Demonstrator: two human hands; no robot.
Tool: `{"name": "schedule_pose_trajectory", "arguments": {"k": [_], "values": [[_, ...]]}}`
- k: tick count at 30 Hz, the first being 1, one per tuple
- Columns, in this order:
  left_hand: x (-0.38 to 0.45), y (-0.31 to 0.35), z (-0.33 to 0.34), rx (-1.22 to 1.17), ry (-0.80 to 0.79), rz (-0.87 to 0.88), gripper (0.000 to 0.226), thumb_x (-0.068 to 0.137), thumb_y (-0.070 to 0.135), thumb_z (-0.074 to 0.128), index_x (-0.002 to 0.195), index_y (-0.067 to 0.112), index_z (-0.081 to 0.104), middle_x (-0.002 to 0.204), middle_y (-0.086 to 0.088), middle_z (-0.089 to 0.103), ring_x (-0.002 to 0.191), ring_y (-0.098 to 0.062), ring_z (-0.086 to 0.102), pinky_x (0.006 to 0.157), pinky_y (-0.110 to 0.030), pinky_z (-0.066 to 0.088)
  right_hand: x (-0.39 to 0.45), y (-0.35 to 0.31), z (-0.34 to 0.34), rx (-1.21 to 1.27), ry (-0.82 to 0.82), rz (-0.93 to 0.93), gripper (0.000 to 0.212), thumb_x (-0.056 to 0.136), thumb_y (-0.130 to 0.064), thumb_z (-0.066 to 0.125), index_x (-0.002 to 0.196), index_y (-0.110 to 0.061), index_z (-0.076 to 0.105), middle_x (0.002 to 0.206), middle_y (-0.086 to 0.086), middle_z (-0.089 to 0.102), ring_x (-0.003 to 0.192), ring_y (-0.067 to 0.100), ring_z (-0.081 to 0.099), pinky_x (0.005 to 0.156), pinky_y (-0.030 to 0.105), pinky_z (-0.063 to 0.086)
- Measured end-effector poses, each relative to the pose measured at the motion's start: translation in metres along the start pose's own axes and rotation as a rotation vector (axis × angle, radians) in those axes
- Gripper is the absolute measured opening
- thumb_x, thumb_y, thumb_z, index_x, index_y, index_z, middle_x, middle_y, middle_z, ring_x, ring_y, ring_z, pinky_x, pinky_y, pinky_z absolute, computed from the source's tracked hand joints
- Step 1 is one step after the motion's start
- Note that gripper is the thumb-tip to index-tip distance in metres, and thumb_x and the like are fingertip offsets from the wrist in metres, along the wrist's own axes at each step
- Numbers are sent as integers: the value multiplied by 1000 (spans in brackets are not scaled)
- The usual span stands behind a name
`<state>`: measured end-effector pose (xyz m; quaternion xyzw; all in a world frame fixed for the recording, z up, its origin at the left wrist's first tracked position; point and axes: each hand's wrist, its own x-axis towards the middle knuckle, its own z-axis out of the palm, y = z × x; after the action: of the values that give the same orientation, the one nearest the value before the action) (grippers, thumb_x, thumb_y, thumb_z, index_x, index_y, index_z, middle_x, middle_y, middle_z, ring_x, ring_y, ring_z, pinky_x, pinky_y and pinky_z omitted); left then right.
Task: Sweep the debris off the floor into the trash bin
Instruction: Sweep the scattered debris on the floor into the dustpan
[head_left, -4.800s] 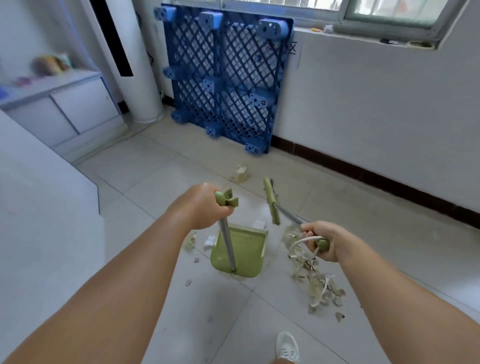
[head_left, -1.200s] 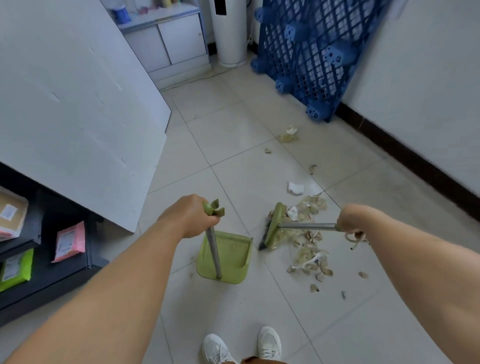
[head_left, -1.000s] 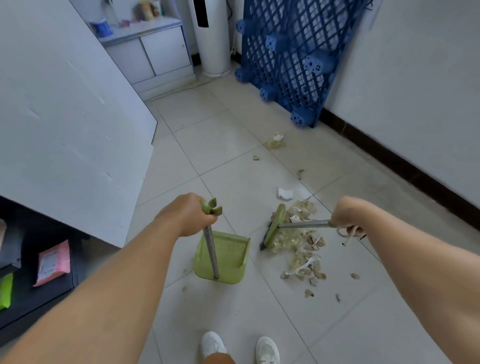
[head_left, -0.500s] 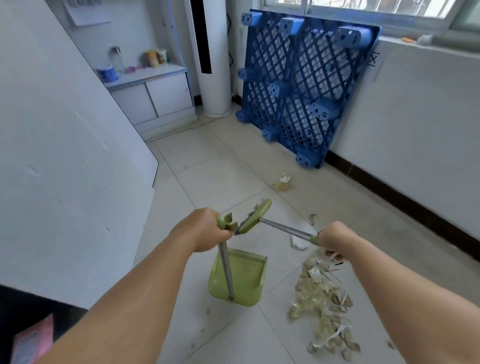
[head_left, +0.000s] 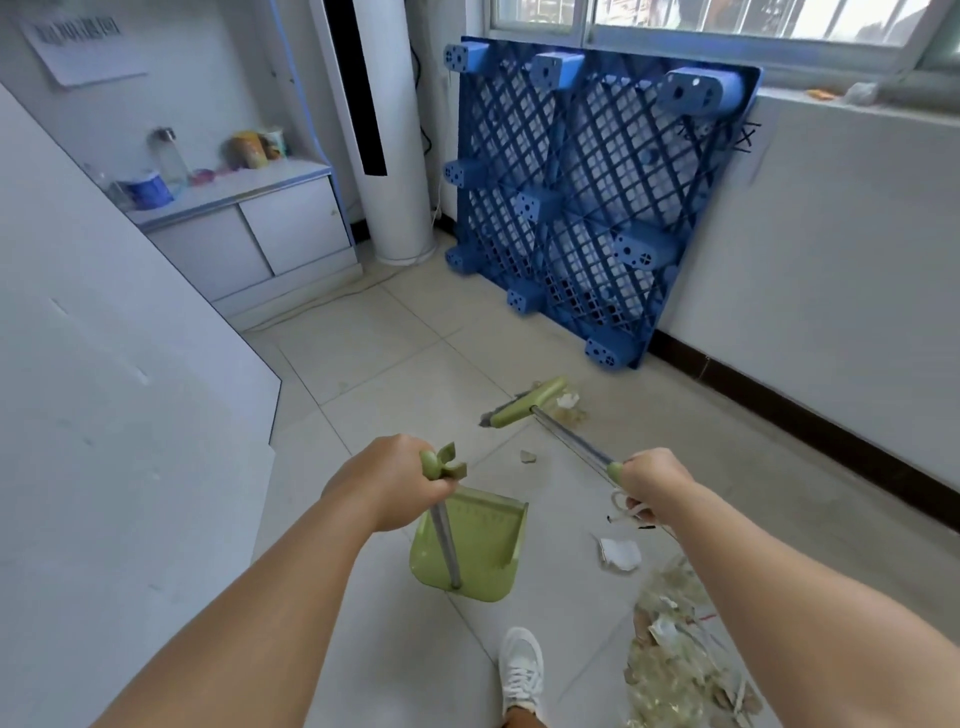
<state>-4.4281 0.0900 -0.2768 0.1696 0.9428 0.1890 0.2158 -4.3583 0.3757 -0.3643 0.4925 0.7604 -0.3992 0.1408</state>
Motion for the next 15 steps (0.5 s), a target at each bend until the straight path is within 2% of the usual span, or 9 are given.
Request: {"name": "schedule_pose_trajectory", "arguments": {"k": [3, 6, 10, 13, 15], "values": [[63, 8, -17, 13, -25, -14, 32, 85, 43, 66, 66, 19, 55, 66, 2, 57, 59, -17, 50, 56, -27, 37, 53, -47, 2, 25, -17, 16, 12, 90, -11, 47, 85, -2, 55, 69, 15, 57, 48, 23, 50, 41, 18, 42], [123, 15, -28, 50, -60, -33, 32, 84, 44, 66, 70, 17, 58, 66, 3, 57, 58, -17, 50, 56, -27, 37, 109, -92, 5, 87, -72, 41, 18, 88, -7, 51, 70, -9, 47, 71, 11, 54, 63, 26, 54, 57, 27, 47], [195, 25, -34, 74, -113, -27, 29, 84, 44, 65, 68, 21, 56, 63, 5, 55, 56, -16, 49, 55, -26, 37, 179, -144, 7, 88, -48, 85, 10, 87, -8, 49, 77, -7, 48, 74, 12, 57, 60, 24, 51, 57, 28, 46], [235, 31, -38, 77, -140, -33, 27, 83, 45, 65, 70, 23, 57, 65, 6, 57, 57, -17, 51, 56, -26, 38, 218, -170, 9, -7, -120, 124, 18, 92, -8, 43, 75, -6, 45, 79, 9, 61, 53, 20, 48, 45, 22, 42], [252, 31, -37, 80, -159, -32, 26, 84, 45, 65, 71, 23, 59, 65, 5, 58, 56, -17, 51, 56, -26, 39, 233, -178, 13, -90, -148, 185, 19, 93, -9, 42, 75, -2, 44, 69, 14, 56, 56, 23, 50, 54, 27, 44]]}}
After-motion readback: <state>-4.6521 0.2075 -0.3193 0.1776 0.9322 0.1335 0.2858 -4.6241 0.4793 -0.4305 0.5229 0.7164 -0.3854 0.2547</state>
